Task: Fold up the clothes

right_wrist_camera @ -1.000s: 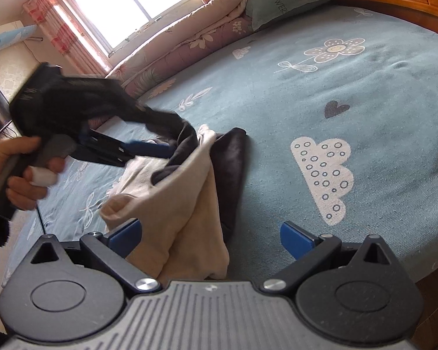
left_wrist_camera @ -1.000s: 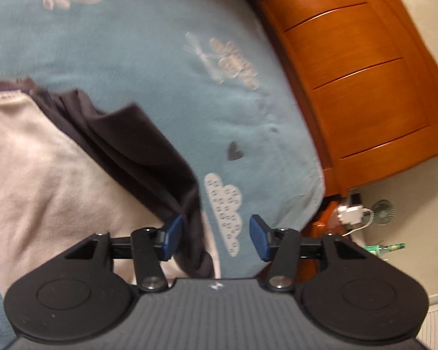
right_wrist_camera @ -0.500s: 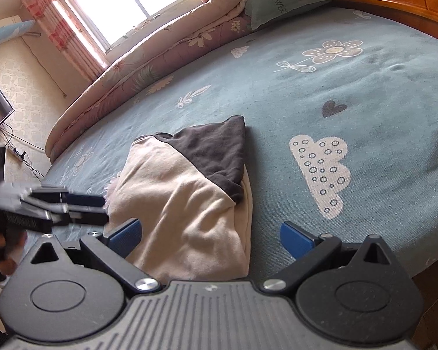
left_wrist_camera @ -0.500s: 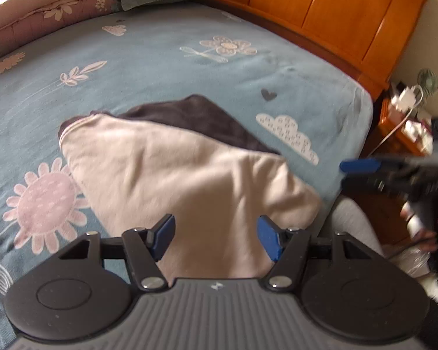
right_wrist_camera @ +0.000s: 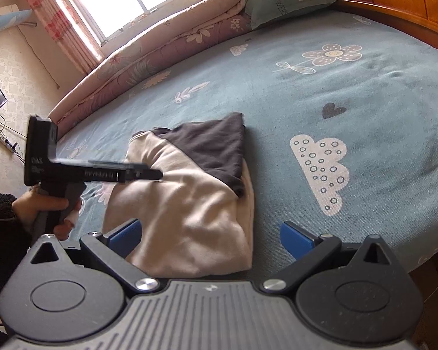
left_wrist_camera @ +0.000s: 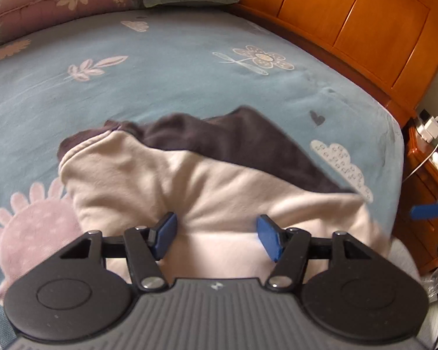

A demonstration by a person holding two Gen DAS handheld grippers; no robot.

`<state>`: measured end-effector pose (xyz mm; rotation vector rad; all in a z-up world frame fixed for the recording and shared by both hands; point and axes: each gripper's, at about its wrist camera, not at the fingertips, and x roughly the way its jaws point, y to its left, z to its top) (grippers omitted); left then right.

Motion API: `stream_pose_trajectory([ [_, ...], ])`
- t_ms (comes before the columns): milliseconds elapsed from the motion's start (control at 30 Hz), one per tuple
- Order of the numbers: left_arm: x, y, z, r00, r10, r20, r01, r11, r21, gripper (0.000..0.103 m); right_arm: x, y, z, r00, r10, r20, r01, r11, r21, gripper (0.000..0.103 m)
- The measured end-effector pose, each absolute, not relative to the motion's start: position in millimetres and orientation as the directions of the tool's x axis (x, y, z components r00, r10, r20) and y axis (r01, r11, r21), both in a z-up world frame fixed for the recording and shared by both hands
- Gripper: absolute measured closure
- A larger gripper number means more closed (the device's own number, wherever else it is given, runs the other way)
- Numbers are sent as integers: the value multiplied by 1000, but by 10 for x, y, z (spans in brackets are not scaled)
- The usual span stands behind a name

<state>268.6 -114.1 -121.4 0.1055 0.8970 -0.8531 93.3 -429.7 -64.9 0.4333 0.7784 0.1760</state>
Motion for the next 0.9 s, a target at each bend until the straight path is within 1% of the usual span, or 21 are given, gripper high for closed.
stream_pose_trajectory([
  [67, 2669, -1005, -1208, 333, -623, -708, 683, 677, -275, 41, 965, -4310, -676, 698, 311, -645, 7, 898, 441, 0],
  [167, 2713, -999, -1080, 335, -615, -714, 666, 690, -281, 41, 1078, -4309, -724, 684, 323, -654, 2, 896, 444, 0],
  [233, 2781, -1036, -949, 363, -631, -685, 666, 690, -282, 41, 1172, -4275, -719, 682, 328, -653, -14, 899, 437, 0],
  [300, 2880, -1100, -867, 385, -646, -659, 671, 686, -281, 36, 1281, -4199, -671, 684, 348, -641, -53, 900, 432, 0],
  [367, 3025, -1204, -884, 388, -652, -651, 678, 680, -277, 35, 1411, -4074, -623, 681, 374, -630, -106, 901, 421, 0],
  [433, 3139, -1303, -1008, 401, -615, -679, 679, 697, -230, 35, 1548, -3906, -613, 676, 401, -618, -172, 902, 397, 0],
  [467, 3191, -1307, -1086, 394, -608, -690, 672, 702, -235, 36, 1615, -3821, -614, 673, 415, -612, -206, 900, 383, 0],
  [533, 3278, -1268, -1215, 374, -613, -697, 646, 711, -279, 34, 1746, -3654, -631, 662, 444, -603, -268, 893, 363, 0],
  [600, 3343, -1209, -1281, 369, -630, -683, 610, 719, -334, 33, 1834, -3566, -803, 615, 443, -653, -259, 895, 363, 0],
  [633, 3333, -1205, -1265, 372, -631, -681, 609, 720, -334, 33, 1872, -3533, -905, 586, 436, -683, -246, 899, 363, 0],
  [667, 3306, -1210, -1230, 376, -627, -682, 614, 720, -323, 33, 1842, -3515, -969, 576, 434, -693, -250, 900, 356, 0],
  [767, 3224, -1227, -1125, 389, -618, -684, 630, 719, -292, 33, 1598, -3499, -1033, 584, 436, -685, -299, 900, 317, 0],
  [833, 3170, -1238, -1055, 397, -611, -684, 641, 719, -270, 34, 1509, -3506, -953, 578, 423, -698, -293, 906, 306, 0],
  [900, 3116, -1249, -985, 406, -605, -685, 650, 718, -249, 34, 1460, -3549, -850, 598, 416, -685, -277, 909, 310, 0],
])
